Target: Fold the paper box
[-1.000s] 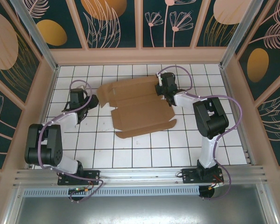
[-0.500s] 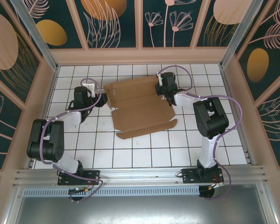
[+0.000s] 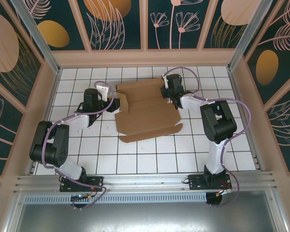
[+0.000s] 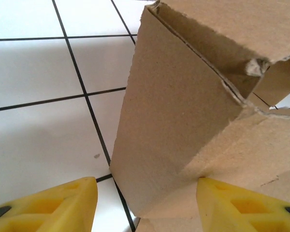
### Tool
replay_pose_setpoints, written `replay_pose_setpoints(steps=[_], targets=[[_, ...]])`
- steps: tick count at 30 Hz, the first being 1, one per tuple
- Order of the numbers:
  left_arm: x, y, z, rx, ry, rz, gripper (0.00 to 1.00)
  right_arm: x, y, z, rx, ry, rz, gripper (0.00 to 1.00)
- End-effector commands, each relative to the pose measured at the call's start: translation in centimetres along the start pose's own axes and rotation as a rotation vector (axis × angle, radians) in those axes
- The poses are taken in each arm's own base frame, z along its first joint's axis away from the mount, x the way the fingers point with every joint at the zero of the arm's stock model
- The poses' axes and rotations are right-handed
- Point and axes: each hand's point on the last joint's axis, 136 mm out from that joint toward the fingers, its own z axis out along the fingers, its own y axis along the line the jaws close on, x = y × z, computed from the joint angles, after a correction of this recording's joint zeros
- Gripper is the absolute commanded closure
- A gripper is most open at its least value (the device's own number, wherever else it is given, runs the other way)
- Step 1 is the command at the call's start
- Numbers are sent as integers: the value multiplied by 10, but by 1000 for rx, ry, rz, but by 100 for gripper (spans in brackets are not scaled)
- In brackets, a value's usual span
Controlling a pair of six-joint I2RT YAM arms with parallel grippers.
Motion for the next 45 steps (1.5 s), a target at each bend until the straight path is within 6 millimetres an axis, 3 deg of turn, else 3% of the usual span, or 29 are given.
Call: replay_pose_setpoints(steps=[1,7,13,23,24,26,29,33,36,45], targets=[[-20,6,6,-48,-47,12,42,60,14,10,-38,187,-57,100],[-23,0,17,-42,-30,24,34,63,16,8,-31,192,-67,100],[-12,-9,16,4,-3,77,29,61,15,8,-26,193,-69,100],[-3,4,45,-17,70,53,25,64,21,7,-56,203,-72,100],[-16,3,48,-13,51,59,24,64,22,7,-58,201,-75,100],[-17,7,52,-28,61,50,24,63,24,6,-60,200,-80,100],[-16,18,56,-90,77,31,30,62,22,6,-47,199,-78,100],[-17,36,51,-201,62,-2,51,59,17,5,2,198,-55,100],[-16,49,46,-286,50,-18,61,57,12,3,67,194,-31,100],[-17,76,37,-495,43,-75,82,44,6,-14,172,159,76,100]])
